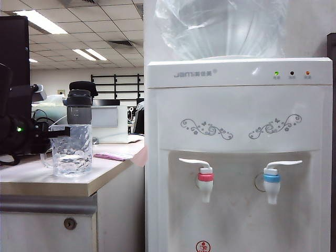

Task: Pick up the plastic mug from the left desk, go to the cold water outlet of the water dispenser, press the vertical switch to get some water, then put the mug back on the desk.

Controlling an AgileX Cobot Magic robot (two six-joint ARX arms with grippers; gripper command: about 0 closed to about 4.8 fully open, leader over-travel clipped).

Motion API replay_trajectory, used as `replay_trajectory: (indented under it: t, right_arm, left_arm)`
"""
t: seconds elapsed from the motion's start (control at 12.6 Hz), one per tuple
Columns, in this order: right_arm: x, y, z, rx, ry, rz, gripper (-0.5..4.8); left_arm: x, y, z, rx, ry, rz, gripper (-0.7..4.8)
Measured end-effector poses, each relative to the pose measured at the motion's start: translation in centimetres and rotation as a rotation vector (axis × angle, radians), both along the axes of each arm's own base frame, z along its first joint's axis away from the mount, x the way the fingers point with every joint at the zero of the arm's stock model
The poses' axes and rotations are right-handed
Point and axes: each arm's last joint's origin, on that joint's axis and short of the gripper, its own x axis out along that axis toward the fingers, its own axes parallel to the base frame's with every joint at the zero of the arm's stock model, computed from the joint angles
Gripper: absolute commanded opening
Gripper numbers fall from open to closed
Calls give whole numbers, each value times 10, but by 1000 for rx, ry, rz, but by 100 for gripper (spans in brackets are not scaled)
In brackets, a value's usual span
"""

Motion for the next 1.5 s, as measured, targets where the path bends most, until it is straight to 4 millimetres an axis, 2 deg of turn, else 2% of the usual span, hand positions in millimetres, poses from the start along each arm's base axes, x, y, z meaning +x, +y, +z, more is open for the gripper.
replay_trajectory:
  t: [0.47,0.63,1.03,1.11,1.34,1.5]
  right_arm:
    - [0,0,0,0,0,0,-1]
    - [0,0,0,0,0,0,-1]
    - [0,0,0,0,0,-2,-1]
    - [1,-1,0,-2,-3,-26,-1]
    - [1,-1,0,-1,-4,-26,-1]
    - [1,-1,1,5,-8,-26,-1]
  left_arm:
    - [0,-1,3,-9,-26,-29,-6]
    - [-1,-1,10,-10,-36,-39,-6]
    - [-4,-2,31,-43,-70,-92,-6]
    - [-12,-2,45,-64,-85,-109,-6]
    - [-20,-2,57,-70,-112,-112,-6]
    - [-28,-2,76,-97,-135,-136,-6]
